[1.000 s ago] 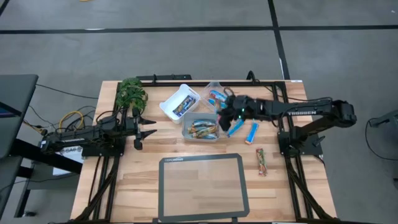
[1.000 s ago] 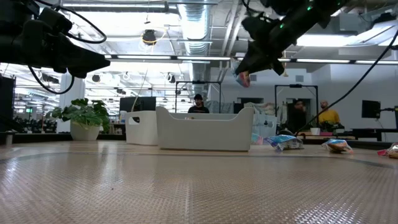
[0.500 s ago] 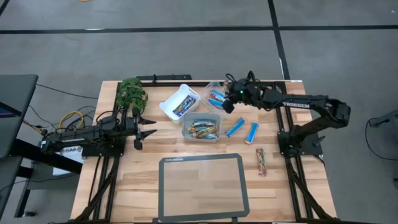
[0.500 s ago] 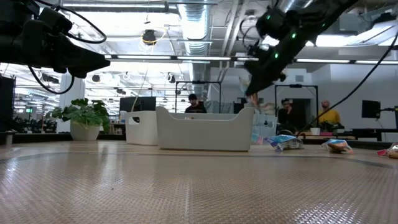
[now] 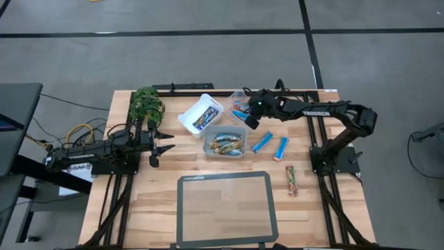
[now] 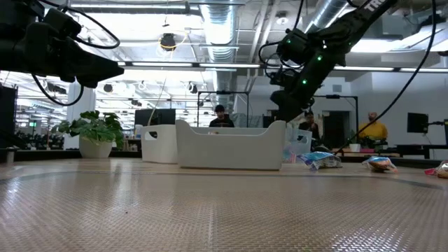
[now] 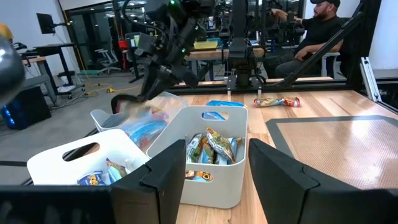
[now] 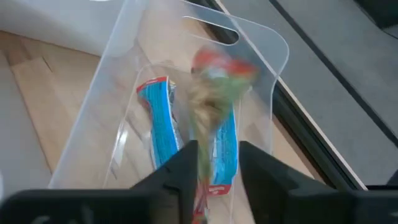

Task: Pick and place Granola Bars by type
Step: Put the red granola bar into the transparent bin

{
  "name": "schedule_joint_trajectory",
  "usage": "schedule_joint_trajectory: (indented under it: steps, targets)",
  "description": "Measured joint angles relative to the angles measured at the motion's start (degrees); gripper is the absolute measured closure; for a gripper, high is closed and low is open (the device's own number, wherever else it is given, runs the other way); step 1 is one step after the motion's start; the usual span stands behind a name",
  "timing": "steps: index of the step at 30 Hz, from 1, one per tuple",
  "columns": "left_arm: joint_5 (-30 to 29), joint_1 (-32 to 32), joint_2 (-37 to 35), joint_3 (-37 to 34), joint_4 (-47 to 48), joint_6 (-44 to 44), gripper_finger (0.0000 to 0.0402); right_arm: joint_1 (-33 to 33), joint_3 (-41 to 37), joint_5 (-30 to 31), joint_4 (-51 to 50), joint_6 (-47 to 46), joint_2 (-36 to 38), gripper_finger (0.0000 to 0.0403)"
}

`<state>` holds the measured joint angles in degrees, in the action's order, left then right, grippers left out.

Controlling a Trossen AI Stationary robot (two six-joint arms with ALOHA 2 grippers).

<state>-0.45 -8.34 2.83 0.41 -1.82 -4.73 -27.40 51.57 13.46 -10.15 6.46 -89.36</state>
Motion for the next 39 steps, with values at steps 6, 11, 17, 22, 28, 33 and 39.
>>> schedule_joint_trajectory:
  steps: [6, 11, 17, 22, 28, 33, 39]
  targets:
    - [0.0, 0.0, 0.0, 0.0, 0.0, 0.0, 0.0233, 1.4, 0.4, 0.1, -0.7, -0.7, 1.6, 0.0223]
    - [0.0, 0.0, 0.0, 0.0, 0.0, 0.0, 0.0233, 5.3, 0.4, 0.0, -3.9, 1.2, 6.0, 0.0191]
    - [0.0, 0.0, 0.0, 0.0, 0.0, 0.0, 0.0233, 12.2, 0.4, -0.1, -17.2, -12.2, 12.3, 0.0184]
    - [0.0, 0.0, 0.0, 0.0, 0.0, 0.0, 0.0233, 17.6, 0.4, -2.4, -29.8, -32.1, 15.7, 0.0189]
    - [0.0, 0.0, 0.0, 0.0, 0.0, 0.0, 0.0233, 25.0, 0.4, -7.2, -42.7, -51.3, 16.8, 0.0195]
    - [0.0, 0.0, 0.0, 0.0, 0.0, 0.0, 0.0233, 31.6, 0.4, -14.6, -54.0, -64.3, 15.8, 0.0194]
    - [0.0, 0.0, 0.0, 0.0, 0.0, 0.0, 0.0233, 38.9, 0.4, -19.9, -60.6, -76.0, 14.9, 0.0195]
